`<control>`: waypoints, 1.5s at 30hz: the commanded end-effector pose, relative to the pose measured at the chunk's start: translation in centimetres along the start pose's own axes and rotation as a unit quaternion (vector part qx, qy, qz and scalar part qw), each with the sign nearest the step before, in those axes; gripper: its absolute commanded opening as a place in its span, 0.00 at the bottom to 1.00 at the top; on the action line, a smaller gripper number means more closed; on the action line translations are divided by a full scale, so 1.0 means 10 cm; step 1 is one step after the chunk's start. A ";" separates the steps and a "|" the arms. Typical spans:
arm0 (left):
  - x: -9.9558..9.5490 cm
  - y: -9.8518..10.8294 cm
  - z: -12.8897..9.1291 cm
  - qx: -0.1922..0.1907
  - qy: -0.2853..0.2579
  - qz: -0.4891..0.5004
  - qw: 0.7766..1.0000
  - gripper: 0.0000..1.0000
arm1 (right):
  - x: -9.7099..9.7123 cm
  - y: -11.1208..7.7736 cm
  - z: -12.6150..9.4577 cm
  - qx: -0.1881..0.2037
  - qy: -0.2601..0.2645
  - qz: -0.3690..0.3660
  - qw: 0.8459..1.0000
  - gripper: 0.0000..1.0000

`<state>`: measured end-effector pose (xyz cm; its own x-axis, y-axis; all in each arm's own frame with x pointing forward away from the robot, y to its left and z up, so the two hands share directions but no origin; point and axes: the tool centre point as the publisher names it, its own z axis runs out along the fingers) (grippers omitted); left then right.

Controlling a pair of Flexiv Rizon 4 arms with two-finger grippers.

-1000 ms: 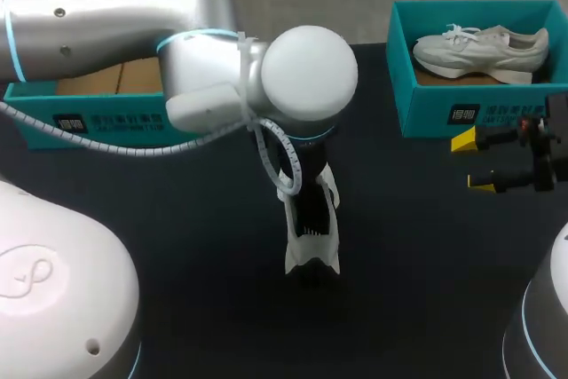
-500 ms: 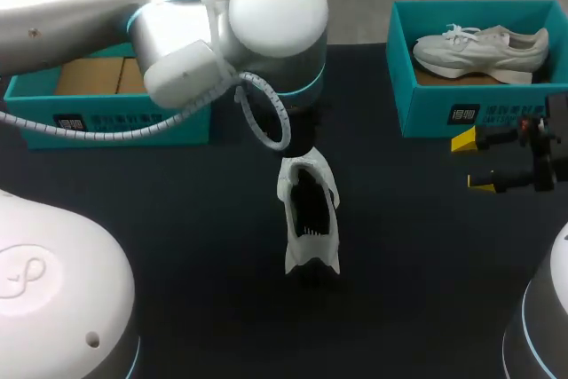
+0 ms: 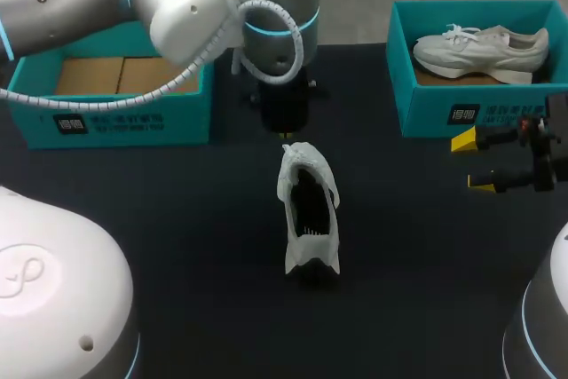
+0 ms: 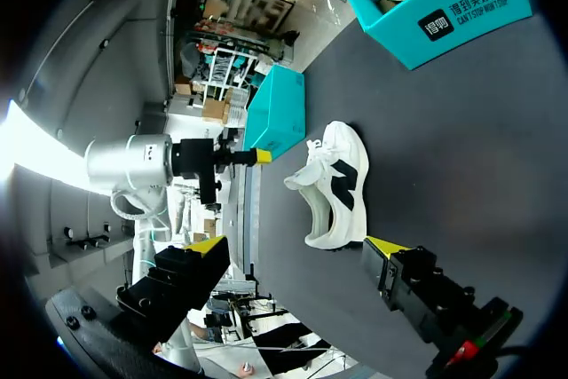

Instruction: Take the shoe out of the shoebox, open the shoe tongue, remove and reinsert the insole, then place the shoe into the shoebox

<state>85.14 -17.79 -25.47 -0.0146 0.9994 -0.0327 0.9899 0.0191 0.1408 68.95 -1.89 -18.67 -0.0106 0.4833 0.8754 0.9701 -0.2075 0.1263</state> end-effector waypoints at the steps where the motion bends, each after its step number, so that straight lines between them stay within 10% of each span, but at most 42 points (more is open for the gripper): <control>1: -0.08 0.08 0.09 0.065 -0.013 0.009 0.998 0.00 | 0.00 -0.01 0.00 -0.001 -0.001 0.000 1.000 1.00; 26: -0.04 -0.34 0.61 0.122 -0.013 -0.016 0.992 0.00 | 0.00 -0.01 0.00 -0.001 -0.001 0.000 1.000 1.00; 45: -0.11 -0.50 0.53 0.119 0.002 0.009 0.993 0.00 | 0.00 -0.01 0.00 -0.001 -0.001 0.000 1.000 1.00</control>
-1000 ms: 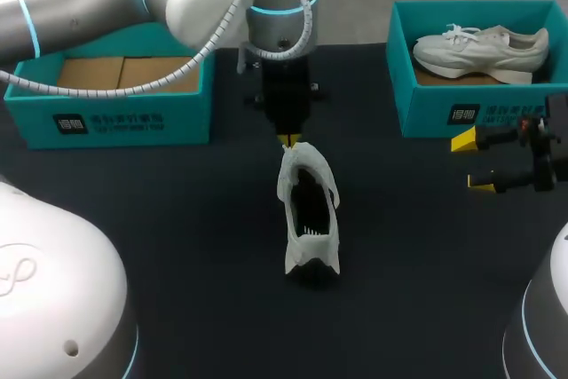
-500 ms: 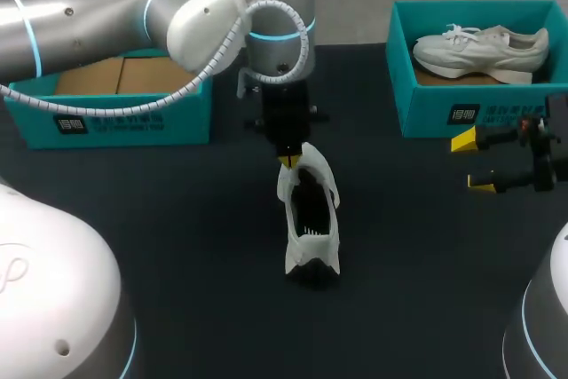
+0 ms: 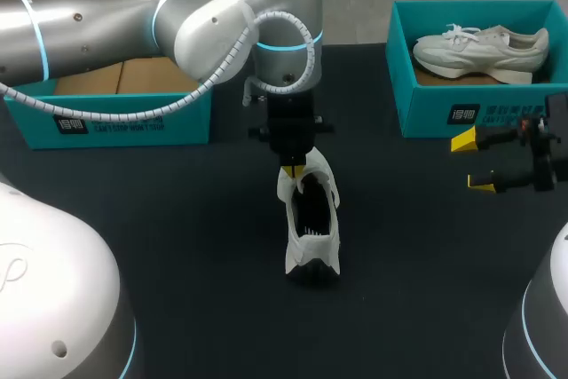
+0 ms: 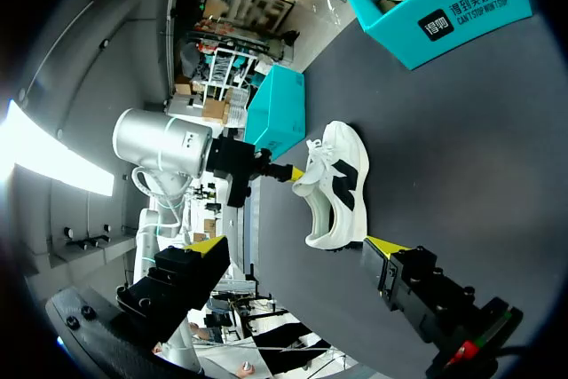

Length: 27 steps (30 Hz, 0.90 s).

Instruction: Take the shoe out of the shoebox, open the shoe tongue, remove and reinsert the insole, then place the shoe into the shoebox

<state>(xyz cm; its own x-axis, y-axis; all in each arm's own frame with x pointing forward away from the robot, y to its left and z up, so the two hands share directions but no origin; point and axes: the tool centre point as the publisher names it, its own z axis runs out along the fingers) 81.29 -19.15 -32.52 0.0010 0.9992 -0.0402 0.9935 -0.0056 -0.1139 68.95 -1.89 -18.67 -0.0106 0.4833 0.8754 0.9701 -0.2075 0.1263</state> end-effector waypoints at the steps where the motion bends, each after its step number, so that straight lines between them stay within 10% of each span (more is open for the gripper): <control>1: 0.00 -0.05 -0.15 -0.013 0.007 0.002 1.000 0.00 | 0.00 -0.01 0.00 -0.001 -0.001 0.000 1.000 1.00; 16: -0.37 0.29 -0.10 -0.036 -0.002 0.027 0.999 0.00 | 0.00 -0.01 0.00 -0.001 -0.001 0.000 1.000 1.00; 27: -0.46 0.13 -0.05 -0.028 -0.005 0.058 0.998 0.00 | 0.00 -0.01 0.00 -0.001 -0.001 0.000 1.000 1.00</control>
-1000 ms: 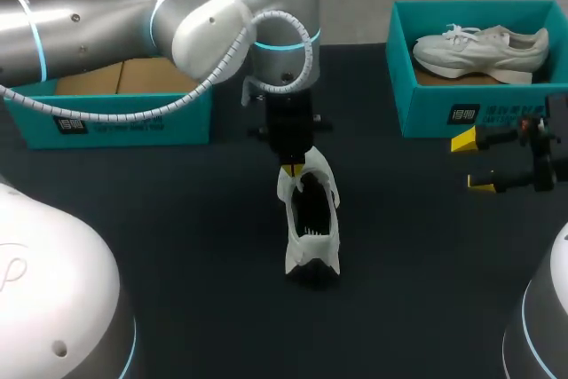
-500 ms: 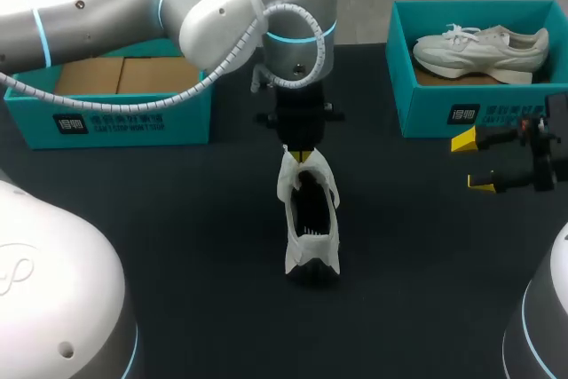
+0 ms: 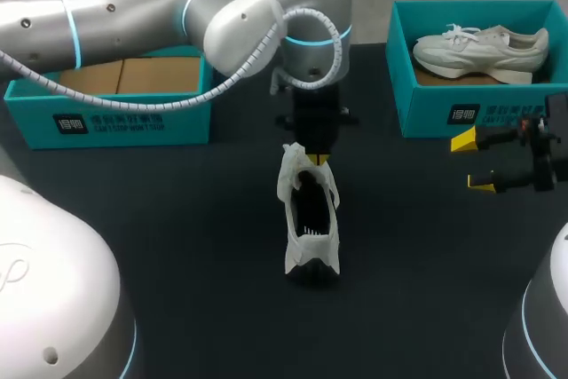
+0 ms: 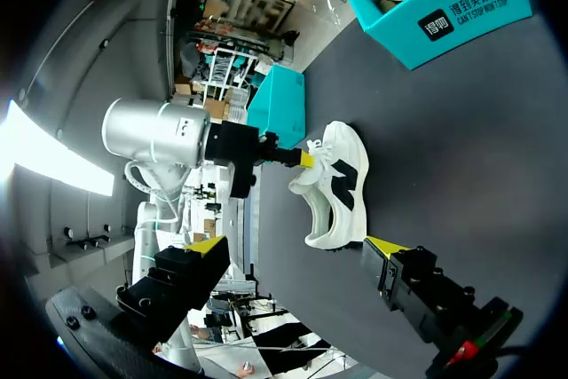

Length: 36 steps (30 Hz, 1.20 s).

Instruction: Take the shoe out of the shoebox, open the shoe tongue, remove and reinsert the insole, then place the shoe into the shoebox

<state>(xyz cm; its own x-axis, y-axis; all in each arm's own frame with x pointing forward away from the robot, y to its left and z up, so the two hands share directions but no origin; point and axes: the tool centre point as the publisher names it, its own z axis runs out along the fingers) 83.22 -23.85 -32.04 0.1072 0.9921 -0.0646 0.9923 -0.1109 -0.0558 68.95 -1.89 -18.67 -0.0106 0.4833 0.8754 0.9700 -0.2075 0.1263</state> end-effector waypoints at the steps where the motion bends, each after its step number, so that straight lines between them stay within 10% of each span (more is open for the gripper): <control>1: 0.01 -0.08 -0.01 0.000 0.005 0.006 1.000 0.00 | 0.00 -0.01 0.00 -0.001 -0.001 0.000 1.000 1.00; 36: 0.38 -0.36 0.01 -0.040 -0.006 -0.144 0.989 0.00 | 0.00 -0.01 0.00 -0.001 -0.001 0.000 1.000 1.00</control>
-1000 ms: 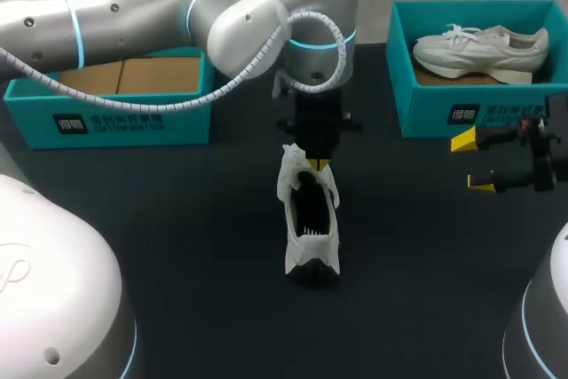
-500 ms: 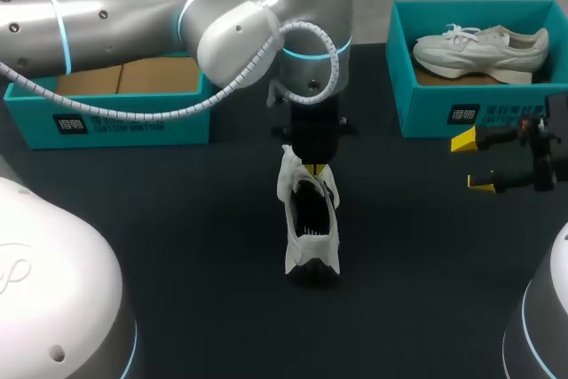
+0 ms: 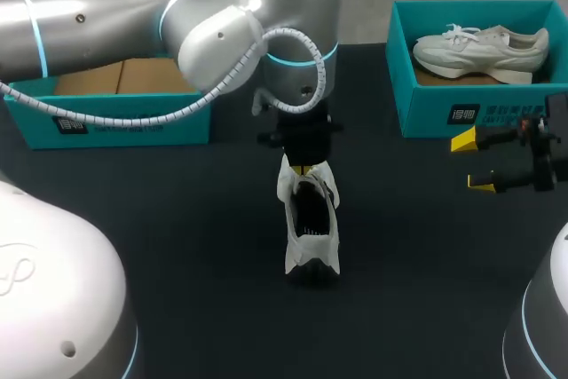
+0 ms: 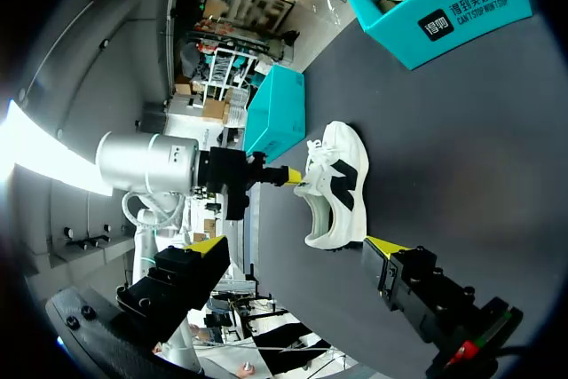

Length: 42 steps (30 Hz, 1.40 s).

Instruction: Take the shoe out of the shoebox, open the shoe tongue, remove and reinsert the insole, then place the shoe into the shoebox

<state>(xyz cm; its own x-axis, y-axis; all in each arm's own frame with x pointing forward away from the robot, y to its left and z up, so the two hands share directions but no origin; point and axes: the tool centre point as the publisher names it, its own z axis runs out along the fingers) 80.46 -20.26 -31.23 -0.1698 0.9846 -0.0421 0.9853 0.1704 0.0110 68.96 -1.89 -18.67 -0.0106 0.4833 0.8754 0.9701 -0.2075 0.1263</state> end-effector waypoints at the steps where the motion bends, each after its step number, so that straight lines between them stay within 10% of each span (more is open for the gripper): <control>1: 0.07 -0.05 0.11 0.006 -0.014 -0.005 1.000 0.00 | 0.00 -0.01 0.00 -0.001 -0.001 0.000 1.000 1.00; 31: 0.14 -0.12 0.07 0.030 -0.029 -0.114 0.993 0.00 | 0.00 -0.01 0.00 -0.001 -0.001 0.000 1.000 1.00; 35: 0.01 -0.28 -0.03 0.065 -0.002 -0.349 0.935 0.00 | 0.00 -0.01 0.00 -0.001 -0.001 0.000 1.000 1.00; 40: -0.01 -0.56 -0.09 0.004 0.098 -0.673 0.733 0.00 | 0.00 -0.01 0.00 -0.001 -0.001 0.000 1.000 1.00; 42: -0.01 -0.56 -0.09 0.004 0.098 -0.673 0.733 0.00 | 0.00 -0.01 0.00 -0.001 -0.001 0.000 1.000 1.00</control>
<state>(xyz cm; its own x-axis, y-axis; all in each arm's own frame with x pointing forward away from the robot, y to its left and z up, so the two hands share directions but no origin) 75.34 -20.68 -30.58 -0.6555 0.7543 -0.0375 0.7517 0.6469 -0.1285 68.96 -1.89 -18.67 -0.0106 0.4833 0.8754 0.9701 -0.2074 0.1263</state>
